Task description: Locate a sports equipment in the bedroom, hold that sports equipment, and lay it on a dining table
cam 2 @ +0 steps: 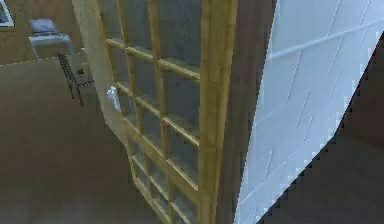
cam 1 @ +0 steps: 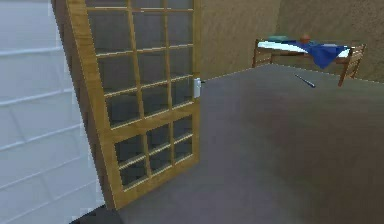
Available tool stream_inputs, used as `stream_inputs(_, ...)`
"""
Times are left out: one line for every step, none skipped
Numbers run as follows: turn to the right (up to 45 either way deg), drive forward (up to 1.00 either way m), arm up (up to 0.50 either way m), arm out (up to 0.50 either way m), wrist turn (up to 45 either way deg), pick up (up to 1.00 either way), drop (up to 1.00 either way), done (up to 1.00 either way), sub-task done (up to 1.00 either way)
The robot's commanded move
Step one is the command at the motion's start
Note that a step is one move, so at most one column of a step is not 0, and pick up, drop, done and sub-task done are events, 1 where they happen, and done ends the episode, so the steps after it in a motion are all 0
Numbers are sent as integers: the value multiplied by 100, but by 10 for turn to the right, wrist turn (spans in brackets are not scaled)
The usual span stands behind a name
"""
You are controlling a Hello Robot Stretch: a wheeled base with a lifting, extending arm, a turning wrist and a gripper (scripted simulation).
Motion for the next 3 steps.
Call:
stream_inputs(270,0,0,0,0,0,0,0,0)
stream_inputs(0,100,0,0,0,0,0,0,0)
stream_inputs(60,0,0,0,0,0,0,0,0)
